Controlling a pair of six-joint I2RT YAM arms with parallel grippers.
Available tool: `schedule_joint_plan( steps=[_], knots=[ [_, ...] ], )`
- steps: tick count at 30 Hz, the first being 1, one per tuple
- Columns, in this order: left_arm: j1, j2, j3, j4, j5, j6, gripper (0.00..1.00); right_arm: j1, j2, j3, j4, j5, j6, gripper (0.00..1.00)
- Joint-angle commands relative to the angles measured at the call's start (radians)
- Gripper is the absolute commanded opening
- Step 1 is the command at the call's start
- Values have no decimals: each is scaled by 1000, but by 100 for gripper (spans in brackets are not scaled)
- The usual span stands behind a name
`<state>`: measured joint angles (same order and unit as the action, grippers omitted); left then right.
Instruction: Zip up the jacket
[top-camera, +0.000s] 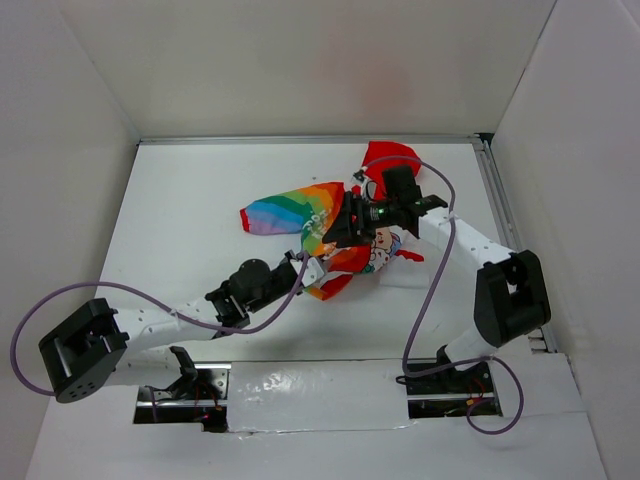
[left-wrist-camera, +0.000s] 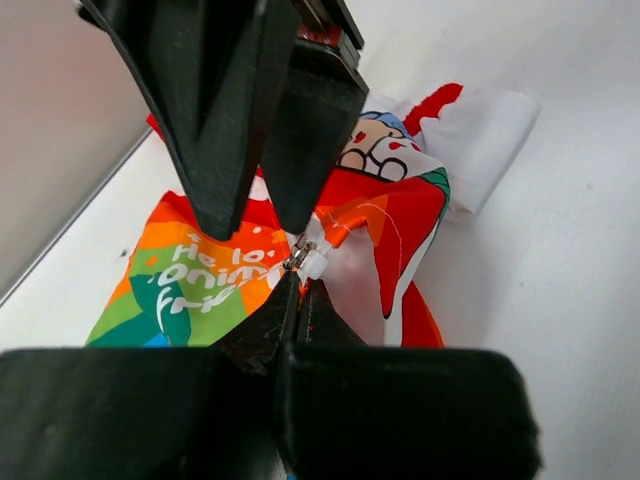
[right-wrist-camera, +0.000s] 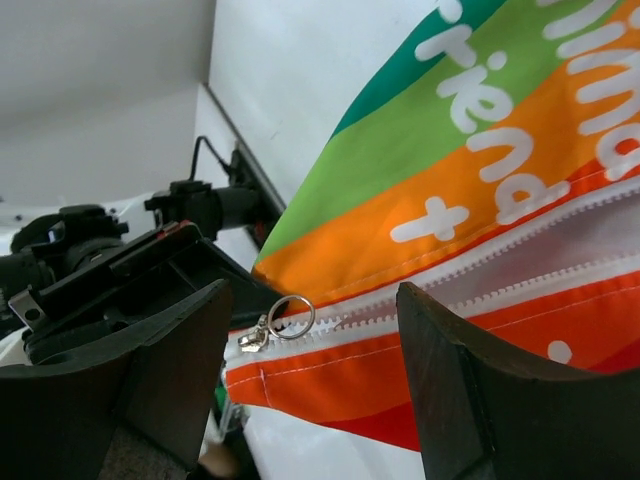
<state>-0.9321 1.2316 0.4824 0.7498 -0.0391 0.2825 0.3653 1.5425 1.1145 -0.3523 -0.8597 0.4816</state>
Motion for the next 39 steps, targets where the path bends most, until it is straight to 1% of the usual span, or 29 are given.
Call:
schedule_joint_plan(
  steps=[1, 2, 6, 11, 15, 20, 24, 27, 28, 30, 32, 35, 37, 39],
  knots=[
    [-5, -27, 21, 131, -7, 69, 0, -11, 14, 8, 35, -137, 25, 73],
    [-5, -18, 24, 144, -16, 81, 0, -5, 14, 7, 35, -175, 29, 73],
    [-5, 3, 36, 158, -31, 98, 0, 3, -12, 5, 33, -211, 22, 71],
    [-5, 9, 39, 168, -22, 93, 0, 1, -1, 21, 15, -259, 23, 59],
    [-4, 8, 45, 164, -24, 98, 0, 1, 22, 30, 9, -280, 22, 46],
    [-5, 6, 42, 174, -21, 96, 0, 9, 33, 44, -4, -265, 20, 46],
    [-4, 3, 39, 180, -18, 98, 0, 12, 48, 41, -21, -230, 25, 52],
    [-4, 0, 36, 184, -10, 98, 0, 14, 57, 41, -4, -228, 48, 52],
    [-4, -1, 39, 180, -5, 95, 0, 12, 59, 41, 2, -231, 48, 46],
    [-5, 0, 44, 169, -5, 95, 0, 15, 56, 44, 10, -237, 51, 38],
    [-5, 3, 42, 166, -8, 96, 0, 17, 51, 45, 22, -239, 60, 29],
    [-4, 5, 42, 164, -12, 93, 0, 17, 44, 51, 19, -226, 58, 21],
    [-5, 3, 36, 166, -13, 90, 0, 17, 36, 53, 15, -211, 58, 10],
    [-5, -3, 33, 158, -13, 90, 0, 15, 28, 59, 7, -182, 49, 7]
  ],
)
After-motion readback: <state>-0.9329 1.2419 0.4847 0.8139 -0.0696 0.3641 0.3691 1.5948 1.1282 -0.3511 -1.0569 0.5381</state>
